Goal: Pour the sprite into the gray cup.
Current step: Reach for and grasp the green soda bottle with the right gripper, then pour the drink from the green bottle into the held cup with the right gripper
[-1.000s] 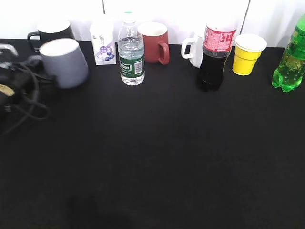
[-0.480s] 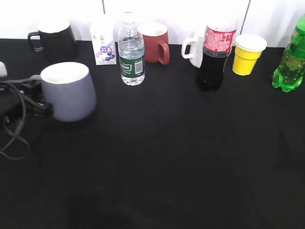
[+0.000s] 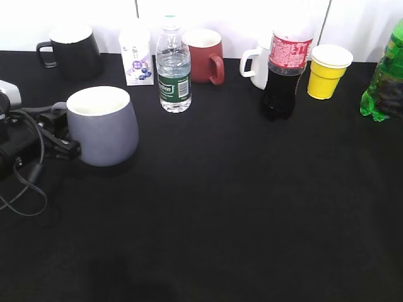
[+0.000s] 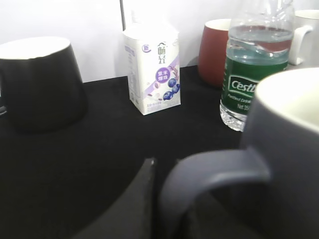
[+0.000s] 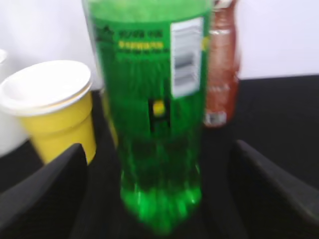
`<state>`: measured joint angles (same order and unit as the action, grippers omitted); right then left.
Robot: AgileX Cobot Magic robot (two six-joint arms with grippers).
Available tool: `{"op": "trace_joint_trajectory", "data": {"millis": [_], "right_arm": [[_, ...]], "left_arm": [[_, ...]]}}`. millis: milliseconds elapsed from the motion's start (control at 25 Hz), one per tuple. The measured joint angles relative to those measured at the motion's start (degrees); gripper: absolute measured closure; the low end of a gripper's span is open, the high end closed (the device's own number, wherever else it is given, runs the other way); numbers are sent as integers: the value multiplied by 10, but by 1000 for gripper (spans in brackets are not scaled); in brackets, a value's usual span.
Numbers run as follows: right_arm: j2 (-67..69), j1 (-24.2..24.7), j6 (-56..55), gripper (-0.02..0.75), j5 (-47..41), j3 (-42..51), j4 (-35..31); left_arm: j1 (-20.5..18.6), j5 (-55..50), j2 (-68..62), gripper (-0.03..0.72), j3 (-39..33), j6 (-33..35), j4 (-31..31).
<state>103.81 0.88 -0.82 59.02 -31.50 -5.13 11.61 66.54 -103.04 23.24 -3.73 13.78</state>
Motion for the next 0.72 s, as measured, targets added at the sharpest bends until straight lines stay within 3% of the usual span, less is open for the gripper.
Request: {"op": "trace_joint_trajectory", "data": {"millis": [360, 560, 720], "right_arm": [[125, 0, 8, 77, 12, -144, -1], [148, 0, 19, 304, 24, -166, 5], [90, 0, 26, 305, 61, -67, 34]], "left_arm": [[0, 0, 0, 629, 0, -1, 0], [0, 0, 0, 629, 0, -1, 0], [7, 0, 0, 629, 0, -1, 9]]}}
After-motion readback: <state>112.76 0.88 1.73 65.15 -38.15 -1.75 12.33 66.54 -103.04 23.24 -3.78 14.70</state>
